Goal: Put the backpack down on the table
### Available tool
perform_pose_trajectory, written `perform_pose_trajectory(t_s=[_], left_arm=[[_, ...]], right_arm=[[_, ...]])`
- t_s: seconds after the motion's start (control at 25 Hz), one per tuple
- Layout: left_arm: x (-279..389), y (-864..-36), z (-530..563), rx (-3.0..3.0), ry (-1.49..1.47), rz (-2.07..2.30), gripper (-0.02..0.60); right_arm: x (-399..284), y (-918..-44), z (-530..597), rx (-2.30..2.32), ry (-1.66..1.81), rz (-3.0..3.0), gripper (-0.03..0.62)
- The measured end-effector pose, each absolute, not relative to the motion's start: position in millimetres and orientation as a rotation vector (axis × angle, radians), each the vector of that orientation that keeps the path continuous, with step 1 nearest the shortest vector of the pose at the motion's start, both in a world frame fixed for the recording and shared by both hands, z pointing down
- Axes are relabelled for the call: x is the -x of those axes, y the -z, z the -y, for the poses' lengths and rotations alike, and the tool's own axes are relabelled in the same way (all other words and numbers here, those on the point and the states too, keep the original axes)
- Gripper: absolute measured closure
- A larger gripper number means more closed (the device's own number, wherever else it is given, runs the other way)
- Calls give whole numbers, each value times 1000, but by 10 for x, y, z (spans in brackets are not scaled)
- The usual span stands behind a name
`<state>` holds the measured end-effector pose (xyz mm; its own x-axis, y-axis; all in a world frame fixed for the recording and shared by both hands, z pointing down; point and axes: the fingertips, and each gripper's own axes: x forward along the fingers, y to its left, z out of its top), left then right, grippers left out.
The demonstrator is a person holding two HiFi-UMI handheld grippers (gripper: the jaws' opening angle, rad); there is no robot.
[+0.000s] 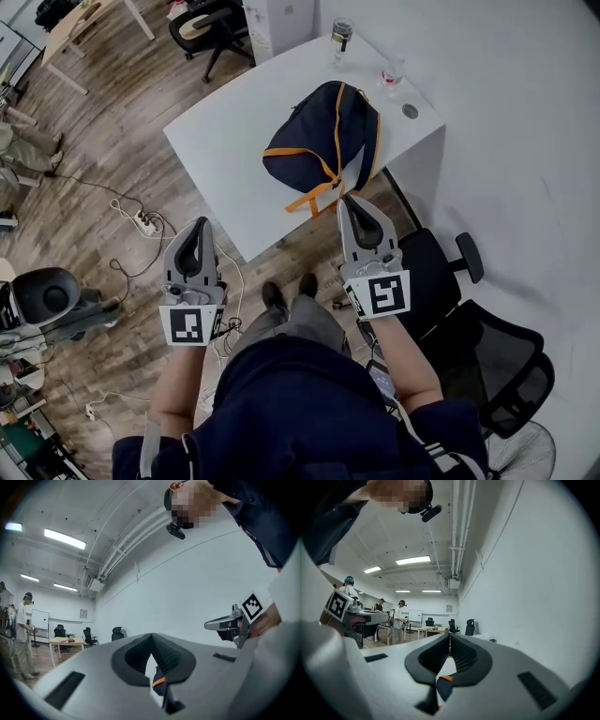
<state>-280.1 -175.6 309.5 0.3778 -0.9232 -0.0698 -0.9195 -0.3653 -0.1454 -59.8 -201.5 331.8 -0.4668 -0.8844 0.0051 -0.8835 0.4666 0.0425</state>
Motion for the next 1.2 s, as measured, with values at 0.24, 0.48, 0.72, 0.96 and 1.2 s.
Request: perform_pose_trajectory(t_s=[0.24, 0.48, 0.72, 0.96, 1.2], left_arm=[[2893, -3128, 1681, 2463, 47, -1705, 578], [2944, -3168, 1616, 2469, 42, -1719, 578], [3013, -3223, 1561, 2461, 62, -1740, 578], [3036, -3346, 1504, 2472, 97, -1760, 578], [3060, -3359, 1502, 2475, 102, -1757, 578]], right_arm=[[548, -3414, 1852, -1628, 31, 2621, 583], [542, -3461, 1713, -1641, 21, 2605, 586], [501, -3598, 1608, -1661, -26, 2556, 595], [469, -3719, 1587, -1652, -46, 2489, 597], [500, -3699, 1616, -1654, -33, 2482, 597]])
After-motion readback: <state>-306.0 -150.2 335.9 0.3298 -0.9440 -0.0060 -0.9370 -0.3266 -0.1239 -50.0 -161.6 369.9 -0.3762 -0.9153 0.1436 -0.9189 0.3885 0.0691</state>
